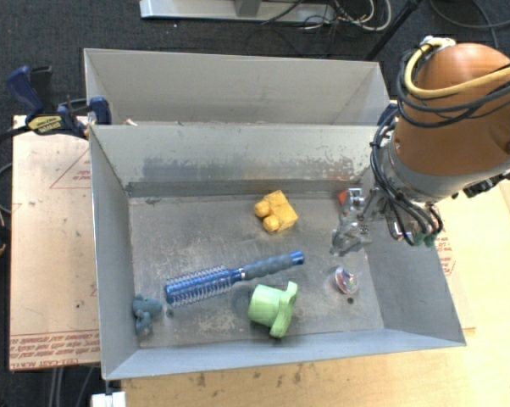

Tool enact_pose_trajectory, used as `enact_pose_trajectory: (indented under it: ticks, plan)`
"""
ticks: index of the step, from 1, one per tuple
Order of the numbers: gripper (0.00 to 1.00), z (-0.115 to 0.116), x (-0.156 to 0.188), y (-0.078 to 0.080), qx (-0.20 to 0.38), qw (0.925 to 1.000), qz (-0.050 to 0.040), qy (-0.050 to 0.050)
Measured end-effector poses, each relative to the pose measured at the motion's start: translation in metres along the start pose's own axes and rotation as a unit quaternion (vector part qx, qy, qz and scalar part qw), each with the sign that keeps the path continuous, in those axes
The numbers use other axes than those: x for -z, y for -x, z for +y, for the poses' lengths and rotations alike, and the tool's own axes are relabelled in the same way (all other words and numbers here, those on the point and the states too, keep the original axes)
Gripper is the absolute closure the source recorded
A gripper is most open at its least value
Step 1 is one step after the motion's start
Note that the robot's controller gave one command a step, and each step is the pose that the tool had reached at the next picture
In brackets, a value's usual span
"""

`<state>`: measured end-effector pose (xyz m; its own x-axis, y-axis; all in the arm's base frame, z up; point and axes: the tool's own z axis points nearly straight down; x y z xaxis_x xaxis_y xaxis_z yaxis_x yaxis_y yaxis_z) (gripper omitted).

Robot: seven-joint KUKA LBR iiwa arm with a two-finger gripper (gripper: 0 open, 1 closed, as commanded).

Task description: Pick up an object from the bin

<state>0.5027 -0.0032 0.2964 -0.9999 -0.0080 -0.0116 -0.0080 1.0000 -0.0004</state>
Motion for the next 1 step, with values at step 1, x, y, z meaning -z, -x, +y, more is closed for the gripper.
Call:
enact_pose_trajectory:
  ticks: [1]
  plan:
    - [1.00,-0.0057,-0.1657,-0.0139,0.019,0.9998,0.0097,0.001]
